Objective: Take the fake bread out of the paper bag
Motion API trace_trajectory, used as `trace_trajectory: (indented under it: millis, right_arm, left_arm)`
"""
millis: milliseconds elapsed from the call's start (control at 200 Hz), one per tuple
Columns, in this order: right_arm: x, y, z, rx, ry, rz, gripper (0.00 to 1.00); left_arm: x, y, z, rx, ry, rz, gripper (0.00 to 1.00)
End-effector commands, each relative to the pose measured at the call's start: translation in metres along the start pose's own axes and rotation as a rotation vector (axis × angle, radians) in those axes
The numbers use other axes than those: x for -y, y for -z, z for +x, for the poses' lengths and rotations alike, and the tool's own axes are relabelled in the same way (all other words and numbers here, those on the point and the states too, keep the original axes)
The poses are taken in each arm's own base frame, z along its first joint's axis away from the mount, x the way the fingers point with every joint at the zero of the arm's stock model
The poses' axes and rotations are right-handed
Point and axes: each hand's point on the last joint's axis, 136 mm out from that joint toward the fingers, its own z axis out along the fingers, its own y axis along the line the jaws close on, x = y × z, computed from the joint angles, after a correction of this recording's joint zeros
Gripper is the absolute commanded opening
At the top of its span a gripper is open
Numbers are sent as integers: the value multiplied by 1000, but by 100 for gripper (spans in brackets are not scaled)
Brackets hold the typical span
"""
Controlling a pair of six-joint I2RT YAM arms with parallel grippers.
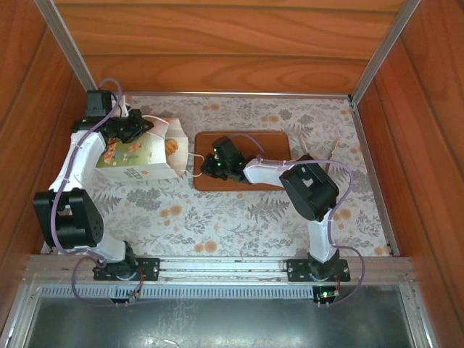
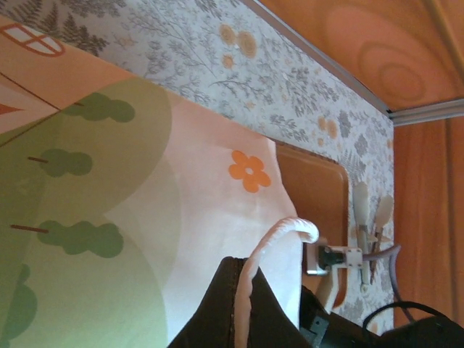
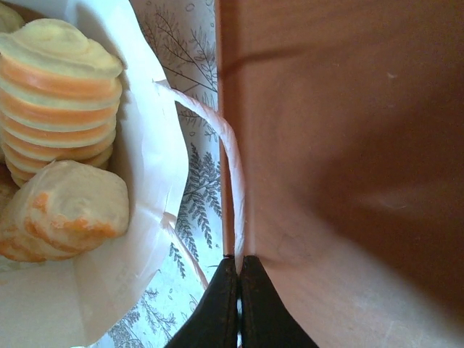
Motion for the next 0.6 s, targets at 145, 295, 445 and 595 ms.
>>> trace_trajectory:
  millis: [145, 295, 445, 595]
  right_arm:
    - [1, 23, 3, -10, 39, 17, 14]
    - [4, 35, 1, 0, 54, 48, 26]
    - [16, 57, 0, 26, 77, 110, 31]
    - [28, 87, -3, 71, 113, 161, 33]
  left_arm:
    - [32, -2, 18, -88, -35, 159, 0]
    - [42, -7, 28, -125, -41, 186, 0]
    - [48, -10, 33, -138, -44, 194, 0]
    - [51, -11, 37, -141, -55, 189, 0]
